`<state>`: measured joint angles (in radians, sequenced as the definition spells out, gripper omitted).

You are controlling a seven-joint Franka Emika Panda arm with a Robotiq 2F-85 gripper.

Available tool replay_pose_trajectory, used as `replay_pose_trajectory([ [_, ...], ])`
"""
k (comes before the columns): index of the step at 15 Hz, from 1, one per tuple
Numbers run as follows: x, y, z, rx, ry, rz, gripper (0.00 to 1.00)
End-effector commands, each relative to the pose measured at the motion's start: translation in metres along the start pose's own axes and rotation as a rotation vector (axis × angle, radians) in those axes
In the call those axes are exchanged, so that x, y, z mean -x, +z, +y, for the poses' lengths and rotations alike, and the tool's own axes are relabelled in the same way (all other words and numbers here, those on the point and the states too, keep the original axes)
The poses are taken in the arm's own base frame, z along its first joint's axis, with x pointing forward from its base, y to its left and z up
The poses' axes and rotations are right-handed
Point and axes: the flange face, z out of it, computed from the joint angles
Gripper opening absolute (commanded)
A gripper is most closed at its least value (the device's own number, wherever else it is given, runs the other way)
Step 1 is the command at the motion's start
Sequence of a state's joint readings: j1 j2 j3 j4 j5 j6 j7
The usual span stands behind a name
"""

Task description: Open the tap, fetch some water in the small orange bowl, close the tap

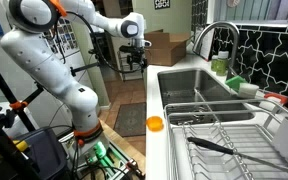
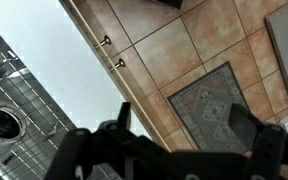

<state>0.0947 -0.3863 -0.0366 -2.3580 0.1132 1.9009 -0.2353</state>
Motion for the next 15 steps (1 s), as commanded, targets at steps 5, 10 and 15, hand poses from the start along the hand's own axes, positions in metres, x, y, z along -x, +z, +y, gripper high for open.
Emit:
replay_pose_trajectory([
  [5, 0.000, 0.000, 0.000, 0.000, 0.000, -0.001, 1.00],
  [10, 0.007, -0.019, 0.048, 0.033, 0.186, 0.077, 1.00],
  [15, 0.037, -0.066, 0.144, 0.056, 0.405, 0.247, 1.00],
])
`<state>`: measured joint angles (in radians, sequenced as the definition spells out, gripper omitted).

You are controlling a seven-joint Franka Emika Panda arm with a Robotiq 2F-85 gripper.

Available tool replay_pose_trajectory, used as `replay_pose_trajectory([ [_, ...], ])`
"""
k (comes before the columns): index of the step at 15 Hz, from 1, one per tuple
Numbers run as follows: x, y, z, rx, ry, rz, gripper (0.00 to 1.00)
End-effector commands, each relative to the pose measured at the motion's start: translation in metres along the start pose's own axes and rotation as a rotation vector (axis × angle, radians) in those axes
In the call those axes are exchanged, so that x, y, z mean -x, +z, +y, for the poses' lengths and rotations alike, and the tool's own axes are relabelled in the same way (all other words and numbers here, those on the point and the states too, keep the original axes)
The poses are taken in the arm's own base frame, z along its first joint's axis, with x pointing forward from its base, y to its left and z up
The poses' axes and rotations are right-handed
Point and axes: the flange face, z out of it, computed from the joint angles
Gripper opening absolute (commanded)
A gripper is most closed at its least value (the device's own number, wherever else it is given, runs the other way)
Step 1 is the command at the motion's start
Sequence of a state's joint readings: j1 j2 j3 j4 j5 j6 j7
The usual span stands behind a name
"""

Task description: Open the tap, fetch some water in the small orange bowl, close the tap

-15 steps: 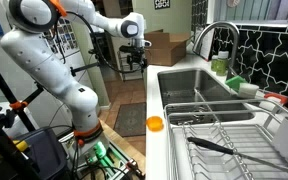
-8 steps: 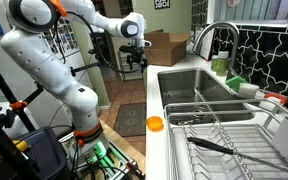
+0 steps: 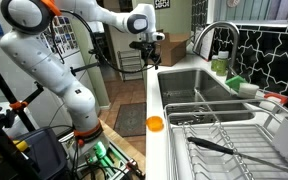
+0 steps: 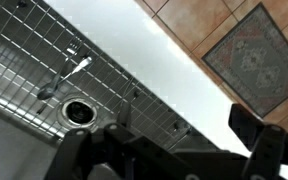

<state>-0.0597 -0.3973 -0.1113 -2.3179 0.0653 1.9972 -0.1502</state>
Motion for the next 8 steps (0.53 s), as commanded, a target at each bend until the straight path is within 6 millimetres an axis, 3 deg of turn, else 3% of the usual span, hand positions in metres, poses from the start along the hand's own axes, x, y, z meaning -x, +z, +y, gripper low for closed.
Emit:
replay_pose_trajectory([
  [1, -0.001, -0.010, 0.021, 0.000, 0.046, 0.033, 1.00],
  [3, 0.001, -0.022, 0.049, 0.000, 0.104, 0.067, 1.00],
  [7, 0.001, -0.023, 0.049, 0.001, 0.110, 0.071, 1.00],
  [8, -0.005, -0.021, 0.065, 0.021, 0.191, 0.078, 1.00],
])
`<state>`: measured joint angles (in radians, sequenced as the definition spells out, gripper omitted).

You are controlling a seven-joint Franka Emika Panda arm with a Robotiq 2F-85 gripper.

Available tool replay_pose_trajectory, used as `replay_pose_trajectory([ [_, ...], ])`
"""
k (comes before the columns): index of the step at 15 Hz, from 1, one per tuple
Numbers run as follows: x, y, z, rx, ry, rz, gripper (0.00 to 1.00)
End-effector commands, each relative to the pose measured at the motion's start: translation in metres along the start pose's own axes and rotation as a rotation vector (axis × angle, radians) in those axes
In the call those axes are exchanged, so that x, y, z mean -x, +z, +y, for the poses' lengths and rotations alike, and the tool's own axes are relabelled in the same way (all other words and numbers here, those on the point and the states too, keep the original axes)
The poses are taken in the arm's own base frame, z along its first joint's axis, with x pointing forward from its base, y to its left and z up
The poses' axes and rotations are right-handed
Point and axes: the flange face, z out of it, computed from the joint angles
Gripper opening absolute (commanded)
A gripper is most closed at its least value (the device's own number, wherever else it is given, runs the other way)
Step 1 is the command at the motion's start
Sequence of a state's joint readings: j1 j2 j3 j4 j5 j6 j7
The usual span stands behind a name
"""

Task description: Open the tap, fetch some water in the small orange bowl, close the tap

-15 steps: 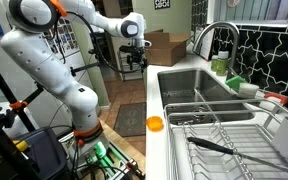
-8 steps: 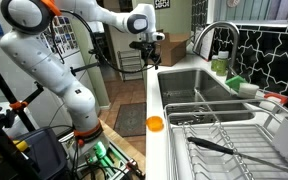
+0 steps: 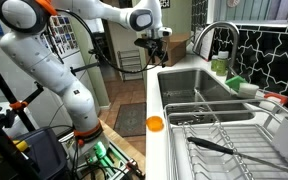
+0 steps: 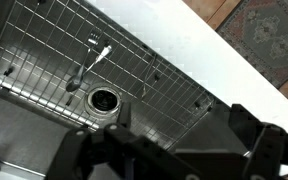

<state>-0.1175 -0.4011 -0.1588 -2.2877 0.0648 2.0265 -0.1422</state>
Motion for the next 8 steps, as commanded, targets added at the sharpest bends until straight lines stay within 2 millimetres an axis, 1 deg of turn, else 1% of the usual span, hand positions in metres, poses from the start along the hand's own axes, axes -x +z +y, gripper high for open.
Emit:
replay_pose_trajectory([
  [1, -0.011, 0.002, 0.032, 0.049, 0.139, 0.014, 1.00],
  [4, -0.011, -0.007, 0.096, 0.155, 0.252, 0.078, 1.00],
  [6, -0.013, -0.011, 0.133, 0.234, 0.308, 0.130, 1.00],
  [8, -0.021, -0.016, 0.167, 0.326, 0.313, 0.210, 1.00],
])
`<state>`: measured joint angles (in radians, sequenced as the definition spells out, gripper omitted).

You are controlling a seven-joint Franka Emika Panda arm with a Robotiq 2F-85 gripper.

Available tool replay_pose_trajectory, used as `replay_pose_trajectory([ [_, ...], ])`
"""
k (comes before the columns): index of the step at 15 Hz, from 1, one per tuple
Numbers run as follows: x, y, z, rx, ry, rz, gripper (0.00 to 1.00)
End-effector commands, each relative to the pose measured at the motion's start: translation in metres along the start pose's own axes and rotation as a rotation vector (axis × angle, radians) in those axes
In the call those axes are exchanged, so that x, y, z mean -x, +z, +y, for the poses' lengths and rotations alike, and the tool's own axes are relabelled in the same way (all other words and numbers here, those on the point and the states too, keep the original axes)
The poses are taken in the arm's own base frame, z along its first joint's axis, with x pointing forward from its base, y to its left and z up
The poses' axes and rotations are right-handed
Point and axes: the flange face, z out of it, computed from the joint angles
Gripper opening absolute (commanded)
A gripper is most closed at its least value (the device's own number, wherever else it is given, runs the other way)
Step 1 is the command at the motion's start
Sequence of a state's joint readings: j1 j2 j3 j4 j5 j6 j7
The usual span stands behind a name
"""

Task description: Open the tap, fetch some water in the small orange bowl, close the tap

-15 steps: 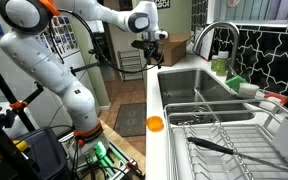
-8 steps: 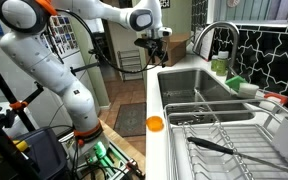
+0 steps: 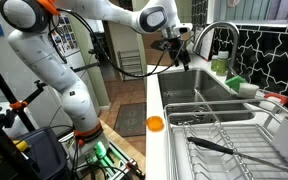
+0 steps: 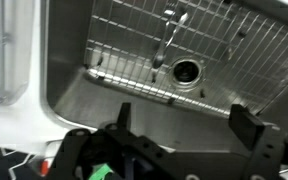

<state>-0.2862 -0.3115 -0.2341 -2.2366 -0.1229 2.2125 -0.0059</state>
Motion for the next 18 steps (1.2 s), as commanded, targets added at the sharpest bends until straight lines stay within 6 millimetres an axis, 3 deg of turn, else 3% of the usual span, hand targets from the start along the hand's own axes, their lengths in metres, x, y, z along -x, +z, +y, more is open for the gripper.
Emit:
replay_pose_trajectory([
  [1, -0.033, 0.010, 0.045, 0.134, 0.038, 0.140, 1.00],
  [2, -0.042, 0.014, 0.055, 0.148, 0.061, 0.178, 1.00],
  [3, -0.024, 0.002, 0.043, 0.098, 0.036, 0.137, 1.00],
  [5, -0.035, 0.009, 0.055, 0.122, 0.049, 0.170, 1.00],
  [8, -0.041, 0.013, 0.054, 0.127, 0.051, 0.169, 1.00],
  [10, -0.062, 0.022, 0.069, 0.186, 0.106, 0.225, 1.00],
  [13, -0.091, 0.032, 0.078, 0.231, 0.052, 0.318, 1.00],
  [18, -0.126, 0.062, 0.071, 0.186, -0.024, 0.324, 1.00],
])
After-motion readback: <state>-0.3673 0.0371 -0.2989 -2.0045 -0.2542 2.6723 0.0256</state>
